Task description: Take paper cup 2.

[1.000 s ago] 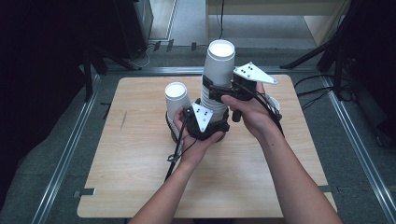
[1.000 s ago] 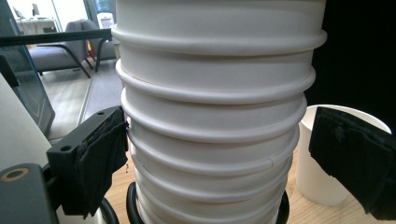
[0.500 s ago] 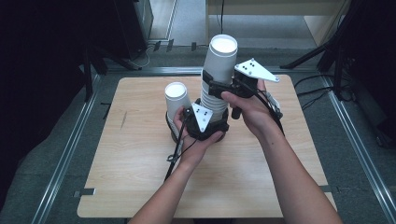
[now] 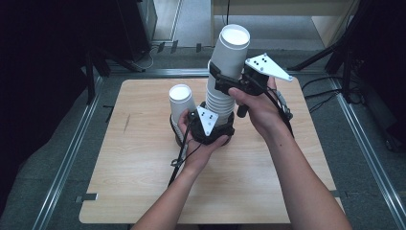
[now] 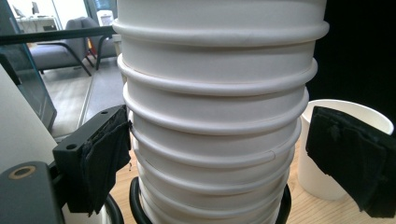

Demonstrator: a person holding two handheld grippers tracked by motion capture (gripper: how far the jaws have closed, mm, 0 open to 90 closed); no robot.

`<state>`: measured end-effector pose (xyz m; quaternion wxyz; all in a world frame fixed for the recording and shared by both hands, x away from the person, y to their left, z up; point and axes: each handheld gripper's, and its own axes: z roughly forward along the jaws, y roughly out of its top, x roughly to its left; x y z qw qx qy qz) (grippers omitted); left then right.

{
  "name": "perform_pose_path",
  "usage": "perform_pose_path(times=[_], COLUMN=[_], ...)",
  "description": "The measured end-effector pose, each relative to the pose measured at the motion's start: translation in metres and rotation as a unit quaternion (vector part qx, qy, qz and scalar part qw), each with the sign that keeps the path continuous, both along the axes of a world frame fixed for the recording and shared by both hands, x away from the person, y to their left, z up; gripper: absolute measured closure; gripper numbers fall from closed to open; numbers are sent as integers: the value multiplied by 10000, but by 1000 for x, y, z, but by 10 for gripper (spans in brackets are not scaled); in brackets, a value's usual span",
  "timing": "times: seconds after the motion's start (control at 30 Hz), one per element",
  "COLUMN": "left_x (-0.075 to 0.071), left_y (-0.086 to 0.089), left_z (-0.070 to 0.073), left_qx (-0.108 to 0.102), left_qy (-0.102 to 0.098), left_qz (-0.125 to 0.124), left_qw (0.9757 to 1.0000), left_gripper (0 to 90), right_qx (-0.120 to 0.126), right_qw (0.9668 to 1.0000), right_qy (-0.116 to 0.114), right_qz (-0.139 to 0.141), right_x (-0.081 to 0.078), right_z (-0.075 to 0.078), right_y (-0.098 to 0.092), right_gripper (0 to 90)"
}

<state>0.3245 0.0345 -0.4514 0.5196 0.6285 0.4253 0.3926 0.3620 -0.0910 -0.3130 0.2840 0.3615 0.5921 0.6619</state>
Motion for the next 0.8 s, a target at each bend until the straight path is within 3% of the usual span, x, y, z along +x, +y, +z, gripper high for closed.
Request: perform_pose_path(times=[0.8], left_x=[0], left_y=[0], left_z=[0], left_qx=[73], left_qy=[44], left_qz=[25], left_qw=[10000], left_gripper=[87], right_qx=[261], right_qw=[9990], right_qy=[-353], right_qz=[-89], right_x=[-18], right_z=[34], right_y=[-8], right_gripper=[131])
